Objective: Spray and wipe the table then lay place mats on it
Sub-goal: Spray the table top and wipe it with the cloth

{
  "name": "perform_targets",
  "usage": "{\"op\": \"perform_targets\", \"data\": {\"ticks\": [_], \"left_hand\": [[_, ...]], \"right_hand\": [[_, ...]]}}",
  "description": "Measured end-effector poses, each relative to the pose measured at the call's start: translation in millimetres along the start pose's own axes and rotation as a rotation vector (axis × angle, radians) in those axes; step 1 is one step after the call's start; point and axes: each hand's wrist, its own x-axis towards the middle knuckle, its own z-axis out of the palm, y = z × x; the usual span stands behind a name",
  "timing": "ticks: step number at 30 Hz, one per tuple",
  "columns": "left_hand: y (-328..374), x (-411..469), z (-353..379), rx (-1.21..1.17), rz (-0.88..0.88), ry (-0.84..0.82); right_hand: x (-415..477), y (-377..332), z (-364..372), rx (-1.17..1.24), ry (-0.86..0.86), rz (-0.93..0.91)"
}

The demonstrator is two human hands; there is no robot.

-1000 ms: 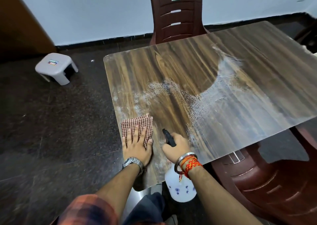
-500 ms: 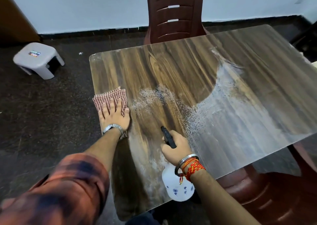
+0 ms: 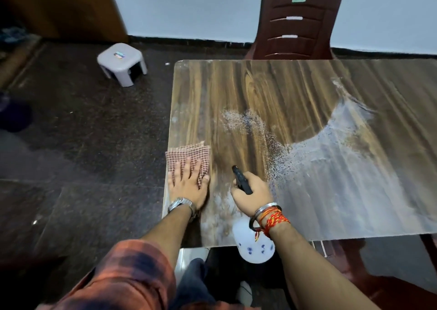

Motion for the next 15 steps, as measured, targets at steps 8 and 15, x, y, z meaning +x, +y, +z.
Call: {"op": "perform_targets", "data": {"ticks": [8,15], "left_hand": [[-16,-99,28,-0.053,-0.291,0.052],[49,-98,41,-0.047,-0.18,0.026]], "right_hand": [[-53,35,0,0.001,-0.107,-0.052],[-78,80,-31,0.058,-0.044,0.037]]}}
